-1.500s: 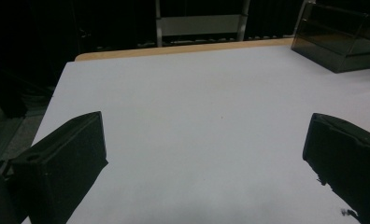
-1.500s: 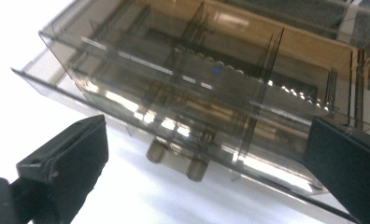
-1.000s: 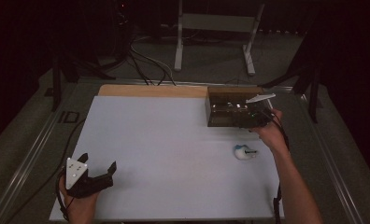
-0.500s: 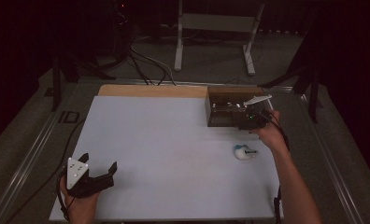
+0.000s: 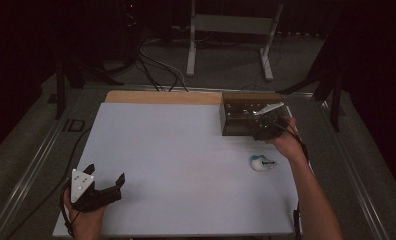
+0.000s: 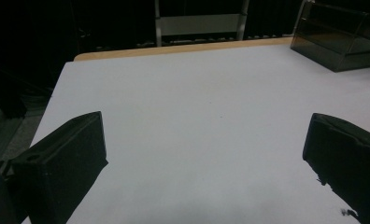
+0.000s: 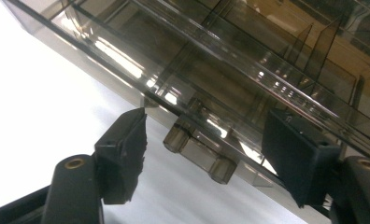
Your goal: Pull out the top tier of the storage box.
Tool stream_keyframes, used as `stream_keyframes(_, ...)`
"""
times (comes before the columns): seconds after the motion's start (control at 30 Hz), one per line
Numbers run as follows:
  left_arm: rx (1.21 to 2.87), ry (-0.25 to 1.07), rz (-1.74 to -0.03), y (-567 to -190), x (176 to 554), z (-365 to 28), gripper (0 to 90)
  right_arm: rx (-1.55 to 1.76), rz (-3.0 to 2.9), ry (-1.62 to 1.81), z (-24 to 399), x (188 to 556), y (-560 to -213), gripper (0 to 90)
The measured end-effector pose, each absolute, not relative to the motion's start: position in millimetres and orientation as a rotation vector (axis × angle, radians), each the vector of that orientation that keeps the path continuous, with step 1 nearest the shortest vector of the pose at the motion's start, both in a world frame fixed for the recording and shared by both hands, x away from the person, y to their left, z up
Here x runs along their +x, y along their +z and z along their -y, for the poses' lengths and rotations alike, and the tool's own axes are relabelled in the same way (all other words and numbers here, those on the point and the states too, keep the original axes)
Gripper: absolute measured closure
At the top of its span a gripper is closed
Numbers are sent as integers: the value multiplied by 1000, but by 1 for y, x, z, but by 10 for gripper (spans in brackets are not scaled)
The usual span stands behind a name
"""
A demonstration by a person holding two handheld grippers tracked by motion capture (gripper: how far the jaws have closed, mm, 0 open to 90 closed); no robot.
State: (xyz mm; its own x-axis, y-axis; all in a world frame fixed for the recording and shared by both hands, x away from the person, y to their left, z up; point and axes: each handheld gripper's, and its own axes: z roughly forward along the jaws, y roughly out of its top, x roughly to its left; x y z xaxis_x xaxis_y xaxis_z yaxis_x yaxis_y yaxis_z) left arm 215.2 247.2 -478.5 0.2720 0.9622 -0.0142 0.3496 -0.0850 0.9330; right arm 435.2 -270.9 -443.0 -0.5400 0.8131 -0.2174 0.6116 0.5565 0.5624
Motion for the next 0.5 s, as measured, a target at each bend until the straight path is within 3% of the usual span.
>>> stream_keyframes(0.5,1613,832,-1239,-478,215,-248,11,1098,-2359,587,277,431,-439,410)
